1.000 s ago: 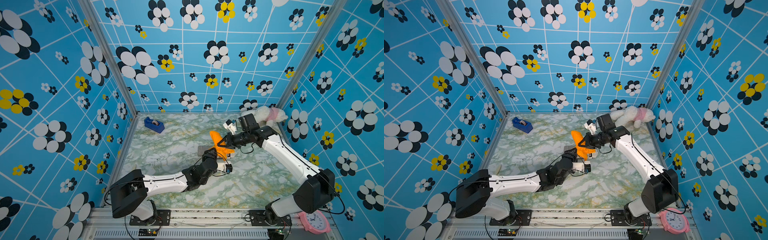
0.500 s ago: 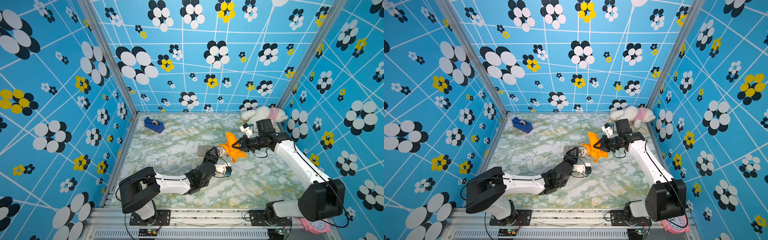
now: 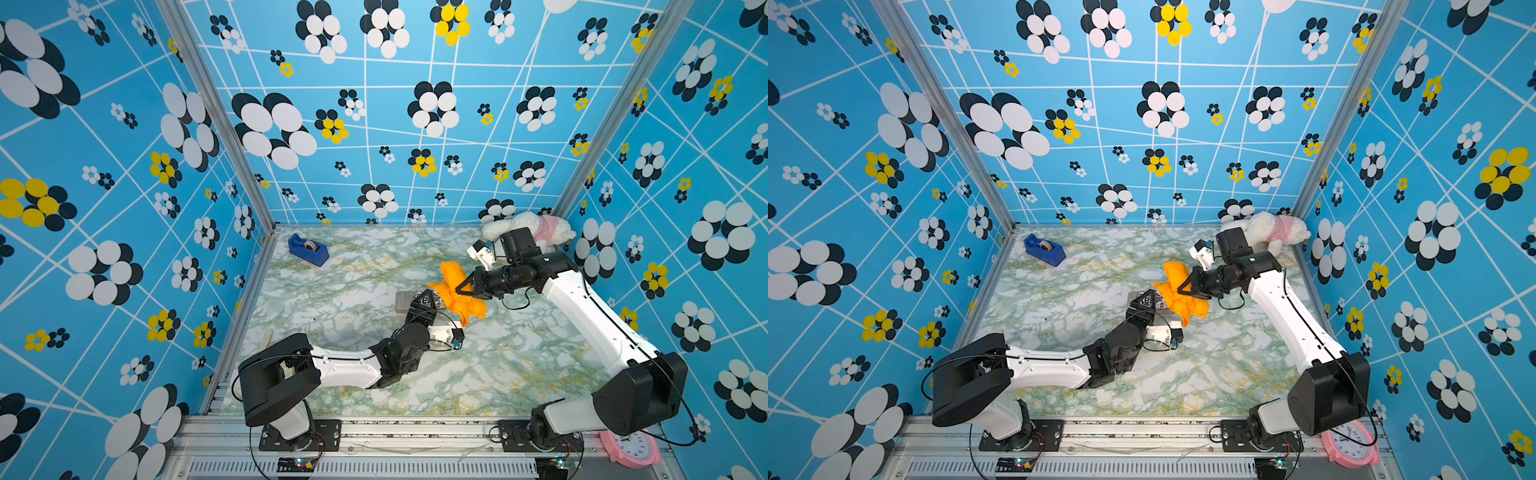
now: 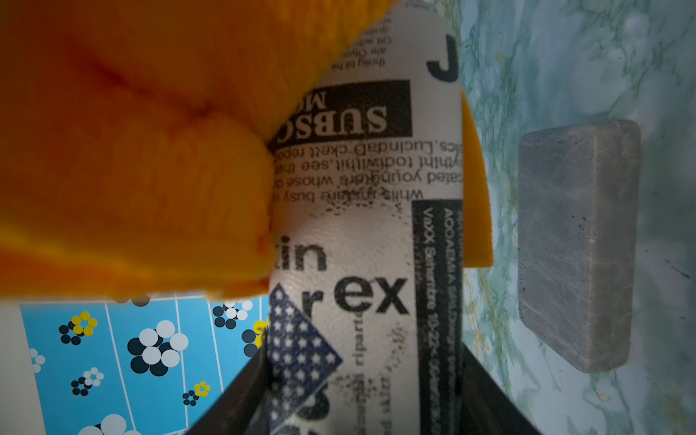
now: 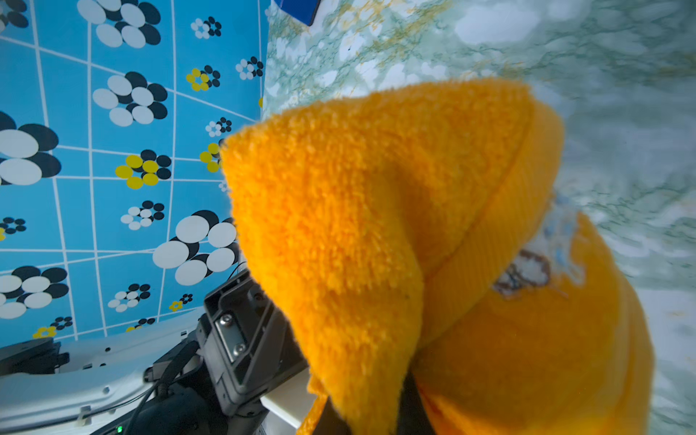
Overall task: Wipe the eyeglass case
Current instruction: Wipe the dirt from the eyeglass case.
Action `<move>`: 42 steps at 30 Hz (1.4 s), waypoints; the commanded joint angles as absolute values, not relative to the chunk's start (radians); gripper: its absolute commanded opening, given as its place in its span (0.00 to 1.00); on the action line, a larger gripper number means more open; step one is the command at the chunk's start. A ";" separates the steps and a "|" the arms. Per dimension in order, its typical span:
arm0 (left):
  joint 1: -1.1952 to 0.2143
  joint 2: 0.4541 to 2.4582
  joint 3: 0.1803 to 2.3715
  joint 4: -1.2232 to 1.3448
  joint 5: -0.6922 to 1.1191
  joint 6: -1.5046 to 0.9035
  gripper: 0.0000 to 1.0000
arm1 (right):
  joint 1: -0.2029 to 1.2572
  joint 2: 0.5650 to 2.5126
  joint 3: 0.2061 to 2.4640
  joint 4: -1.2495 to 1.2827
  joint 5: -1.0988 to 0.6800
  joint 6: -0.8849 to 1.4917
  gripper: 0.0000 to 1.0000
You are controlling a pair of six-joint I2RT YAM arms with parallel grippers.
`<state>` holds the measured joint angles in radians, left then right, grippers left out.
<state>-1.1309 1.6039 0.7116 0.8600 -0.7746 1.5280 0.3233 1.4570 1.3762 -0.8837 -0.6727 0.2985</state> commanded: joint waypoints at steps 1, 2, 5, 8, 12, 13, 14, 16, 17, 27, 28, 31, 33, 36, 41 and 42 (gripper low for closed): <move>-1.139 1.612 0.781 1.011 -0.733 1.515 0.12 | 0.390 1.507 1.397 -0.954 -0.728 0.278 0.00; -1.140 1.614 0.785 1.010 -0.728 1.517 0.12 | 0.411 1.519 1.395 -0.941 -0.734 0.284 0.00; -1.137 1.620 0.790 1.022 -0.719 1.526 0.12 | 0.420 1.545 1.368 -0.918 -0.728 0.280 0.00; -1.129 1.613 0.774 1.051 -0.725 1.539 0.12 | 0.352 1.535 1.292 -0.892 -0.703 0.273 0.00; -1.106 1.560 0.746 1.006 -0.751 1.474 0.11 | 0.220 1.463 1.218 -0.881 -0.674 0.267 0.00; -1.098 1.536 0.745 0.968 -0.759 1.425 0.10 | 0.191 1.442 1.207 -0.885 -0.644 0.259 0.00; -1.092 1.512 0.747 0.918 -0.766 1.373 0.09 | 0.172 1.425 1.198 -0.889 -0.604 0.254 0.00; -1.079 1.450 0.752 0.788 -0.766 1.236 0.09 | 0.140 1.386 1.170 -0.877 -0.503 0.250 0.00; -1.073 1.419 0.754 0.731 -0.758 1.181 0.09 | 0.129 1.369 1.151 -0.856 -0.494 0.260 0.00; -1.060 1.283 0.758 0.342 -0.641 0.906 0.10 | 0.126 1.192 1.082 -0.559 -0.751 0.353 0.00; -1.060 1.277 0.759 0.329 -0.633 0.889 0.09 | 0.125 1.191 1.088 -0.555 -0.768 0.358 0.00; -1.060 1.262 0.767 0.287 -0.605 0.836 0.09 | 0.138 1.196 1.062 -0.468 -0.866 0.424 0.00; -1.060 1.256 0.775 0.269 -0.585 0.798 0.09 | 0.162 1.199 1.018 -0.367 -0.909 0.491 0.00; -1.053 1.246 0.777 0.265 -0.558 0.727 0.09 | 0.197 1.205 0.949 -0.262 -0.920 0.545 0.00; -1.037 1.231 0.773 0.236 -0.495 0.654 0.10 | 0.245 1.212 0.844 -0.059 -0.959 0.643 0.00; -1.036 1.231 0.776 0.224 -0.483 0.653 0.10 | 0.250 1.206 0.829 -0.016 -0.965 0.669 0.00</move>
